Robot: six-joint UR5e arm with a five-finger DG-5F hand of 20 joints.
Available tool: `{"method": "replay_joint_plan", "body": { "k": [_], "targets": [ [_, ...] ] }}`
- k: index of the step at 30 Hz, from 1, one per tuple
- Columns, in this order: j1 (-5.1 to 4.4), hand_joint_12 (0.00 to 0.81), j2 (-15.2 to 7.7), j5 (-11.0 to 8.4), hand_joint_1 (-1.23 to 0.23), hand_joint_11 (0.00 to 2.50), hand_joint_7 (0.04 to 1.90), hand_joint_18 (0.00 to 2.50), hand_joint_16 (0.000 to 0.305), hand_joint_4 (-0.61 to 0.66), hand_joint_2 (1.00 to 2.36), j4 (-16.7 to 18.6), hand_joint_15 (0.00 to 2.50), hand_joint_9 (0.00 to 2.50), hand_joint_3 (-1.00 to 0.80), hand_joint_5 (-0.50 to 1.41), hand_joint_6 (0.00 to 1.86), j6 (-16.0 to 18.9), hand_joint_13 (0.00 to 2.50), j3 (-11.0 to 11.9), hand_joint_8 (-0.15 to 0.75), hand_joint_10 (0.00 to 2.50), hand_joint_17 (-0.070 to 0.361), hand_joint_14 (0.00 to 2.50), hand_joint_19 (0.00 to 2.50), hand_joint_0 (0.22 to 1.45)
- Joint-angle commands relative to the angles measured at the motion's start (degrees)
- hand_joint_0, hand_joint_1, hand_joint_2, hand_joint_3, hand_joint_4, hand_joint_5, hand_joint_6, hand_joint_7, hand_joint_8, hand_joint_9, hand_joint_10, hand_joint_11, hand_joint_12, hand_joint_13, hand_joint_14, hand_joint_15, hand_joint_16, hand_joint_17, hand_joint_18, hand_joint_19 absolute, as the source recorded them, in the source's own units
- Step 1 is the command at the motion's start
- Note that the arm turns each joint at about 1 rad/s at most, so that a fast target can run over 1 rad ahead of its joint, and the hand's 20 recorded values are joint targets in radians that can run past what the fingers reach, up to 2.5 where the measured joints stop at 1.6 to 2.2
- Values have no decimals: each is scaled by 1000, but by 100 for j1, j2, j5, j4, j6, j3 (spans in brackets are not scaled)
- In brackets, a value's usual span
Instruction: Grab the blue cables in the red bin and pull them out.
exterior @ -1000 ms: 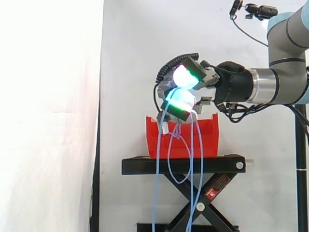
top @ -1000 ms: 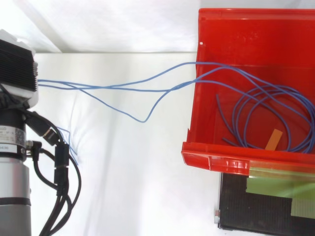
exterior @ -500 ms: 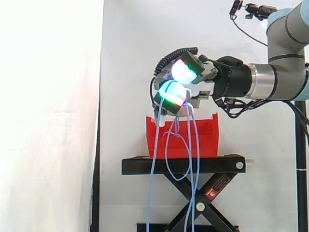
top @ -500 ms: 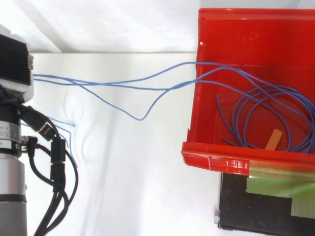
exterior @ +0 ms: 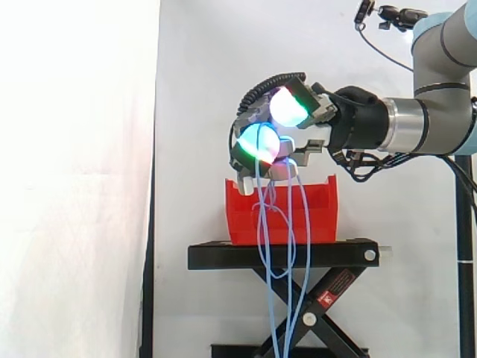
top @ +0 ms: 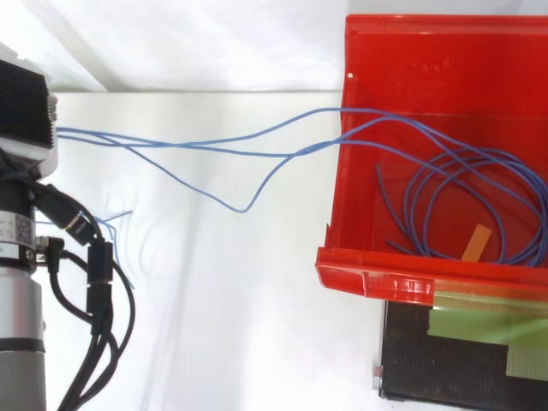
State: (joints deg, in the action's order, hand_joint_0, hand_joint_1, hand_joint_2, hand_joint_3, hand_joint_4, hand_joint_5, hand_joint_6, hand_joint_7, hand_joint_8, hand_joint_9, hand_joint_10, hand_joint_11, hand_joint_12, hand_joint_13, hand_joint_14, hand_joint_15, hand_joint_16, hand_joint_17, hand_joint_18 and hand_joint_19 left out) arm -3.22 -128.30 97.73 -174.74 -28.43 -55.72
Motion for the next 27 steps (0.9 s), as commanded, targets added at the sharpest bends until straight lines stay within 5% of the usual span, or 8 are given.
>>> {"method": "replay_joint_plan", "body": {
  "k": [1,18,27],
  "targets": [
    [-3,513,-2,0,-790,1435,694,762,47,289,1000,-7,1083,1310,-1000,1010,14,0,1371,0,252,59,105,31,723,688],
    [-3,537,7,0,-802,1408,751,827,50,312,1000,1,1055,1463,-1000,1127,10,0,1423,0,286,58,113,30,690,628],
    [-3,503,-2,0,-890,1396,812,782,44,279,1000,-16,1078,1484,-1000,1147,4,0,1397,0,244,61,98,32,721,732]
  ]
}}
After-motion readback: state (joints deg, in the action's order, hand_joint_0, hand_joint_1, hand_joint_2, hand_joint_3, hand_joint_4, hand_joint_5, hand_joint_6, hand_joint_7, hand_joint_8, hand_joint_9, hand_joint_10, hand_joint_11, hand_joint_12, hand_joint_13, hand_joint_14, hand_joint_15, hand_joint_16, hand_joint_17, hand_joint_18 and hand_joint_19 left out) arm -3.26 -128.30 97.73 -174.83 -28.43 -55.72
